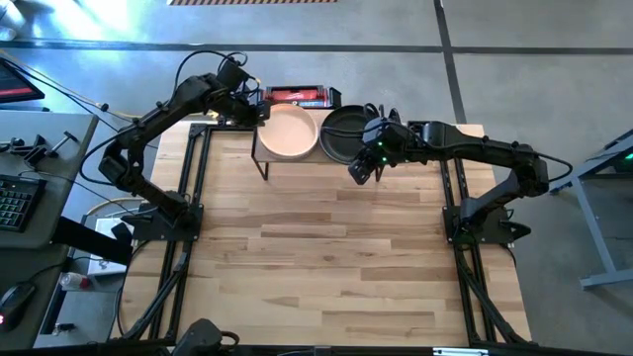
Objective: Place and stack plates onto a shelf
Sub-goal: Stack the light orange plate on the top of the white plate on the shelf
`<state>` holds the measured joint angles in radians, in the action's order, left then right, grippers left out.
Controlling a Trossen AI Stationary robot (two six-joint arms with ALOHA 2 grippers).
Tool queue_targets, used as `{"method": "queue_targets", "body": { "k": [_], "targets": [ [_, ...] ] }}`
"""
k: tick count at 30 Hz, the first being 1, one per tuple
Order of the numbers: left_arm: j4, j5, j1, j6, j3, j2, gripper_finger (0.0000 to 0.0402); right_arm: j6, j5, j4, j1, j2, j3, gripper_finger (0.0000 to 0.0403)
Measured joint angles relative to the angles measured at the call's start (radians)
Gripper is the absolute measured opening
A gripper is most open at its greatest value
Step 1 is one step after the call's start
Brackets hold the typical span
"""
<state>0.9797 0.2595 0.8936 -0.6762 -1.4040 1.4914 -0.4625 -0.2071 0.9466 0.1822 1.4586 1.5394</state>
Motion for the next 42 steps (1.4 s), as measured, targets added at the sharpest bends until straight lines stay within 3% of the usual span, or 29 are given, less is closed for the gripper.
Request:
{"method": "queue_targets", "body": {
  "k": [11, 42],
  "targets": [
    [0.012, 0.064, 0.004, 0.042, 0.0, -0.01, 0.0083, 0.0, 0.0, 0.0, 0.0, 0.0, 0.0, 0.0158],
    [0.109, 0.053, 0.0, 0.162, 0.0, -0.022, 0.0083, 0.0, 0.0, 0.0, 0.0, 0.0, 0.0, 0.0158]
  ]
}}
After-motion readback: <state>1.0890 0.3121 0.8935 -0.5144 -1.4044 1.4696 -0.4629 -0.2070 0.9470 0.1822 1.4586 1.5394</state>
